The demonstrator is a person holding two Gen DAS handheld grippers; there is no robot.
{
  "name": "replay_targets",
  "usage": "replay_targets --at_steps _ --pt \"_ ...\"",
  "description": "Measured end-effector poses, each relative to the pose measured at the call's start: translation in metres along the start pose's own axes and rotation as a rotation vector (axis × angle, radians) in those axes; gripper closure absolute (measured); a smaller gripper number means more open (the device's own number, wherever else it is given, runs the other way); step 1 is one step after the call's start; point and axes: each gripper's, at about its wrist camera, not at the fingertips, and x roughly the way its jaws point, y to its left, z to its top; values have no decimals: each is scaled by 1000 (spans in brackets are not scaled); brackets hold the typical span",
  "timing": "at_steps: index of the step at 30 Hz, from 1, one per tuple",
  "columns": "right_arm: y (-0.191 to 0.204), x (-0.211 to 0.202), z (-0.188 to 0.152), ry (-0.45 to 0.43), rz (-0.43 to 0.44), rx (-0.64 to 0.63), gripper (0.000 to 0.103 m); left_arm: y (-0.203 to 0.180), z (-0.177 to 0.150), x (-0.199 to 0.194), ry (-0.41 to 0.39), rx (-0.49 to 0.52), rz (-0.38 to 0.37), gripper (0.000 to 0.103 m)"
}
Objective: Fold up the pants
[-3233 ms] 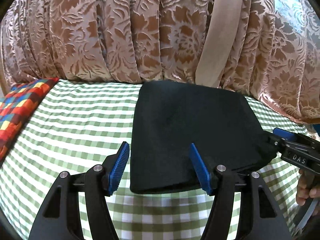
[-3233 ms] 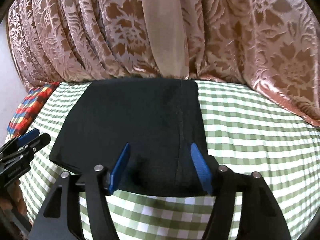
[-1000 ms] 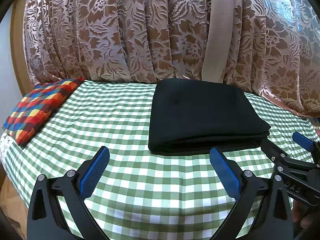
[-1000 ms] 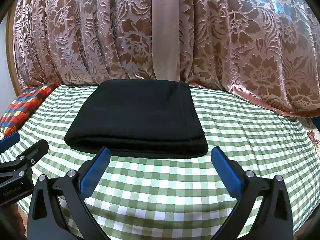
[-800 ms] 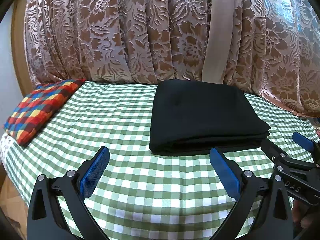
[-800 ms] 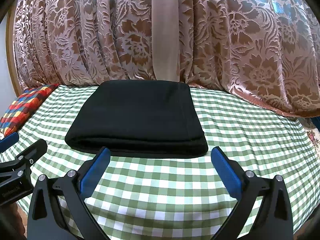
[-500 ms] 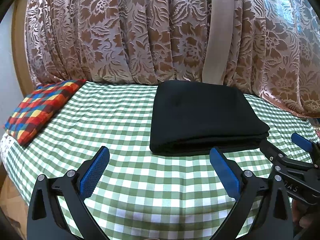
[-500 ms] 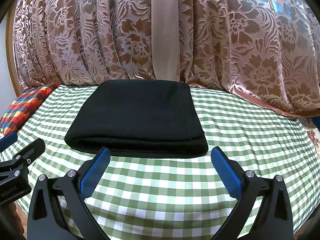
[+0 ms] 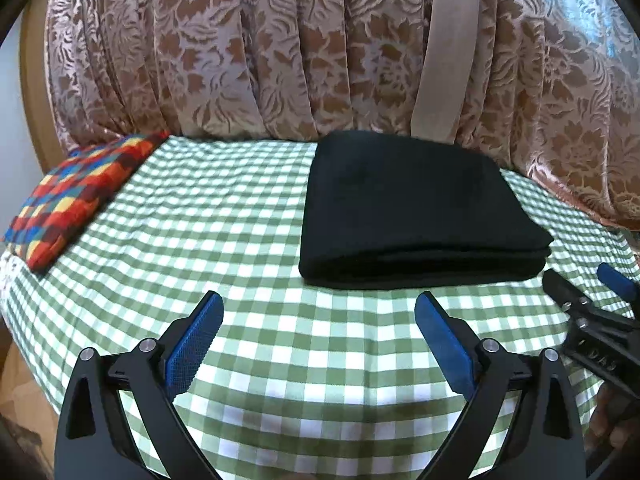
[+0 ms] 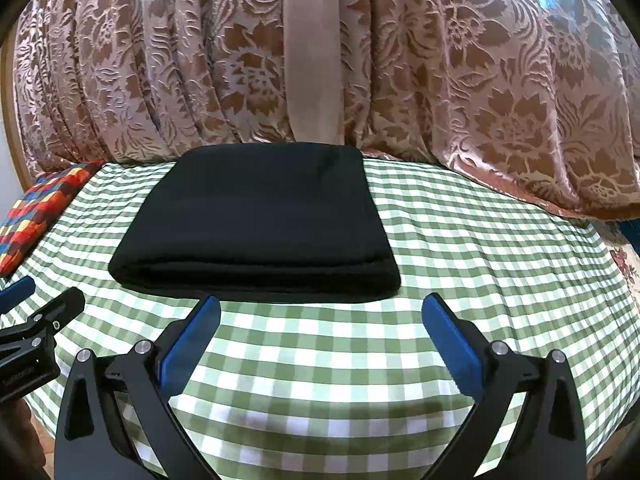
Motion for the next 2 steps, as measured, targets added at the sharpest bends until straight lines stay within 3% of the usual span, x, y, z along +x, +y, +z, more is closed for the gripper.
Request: replay_targets --at_steps 2 --pt "-7 1 0 5 -12 11 2 2 -2 5 18 -12 1 8"
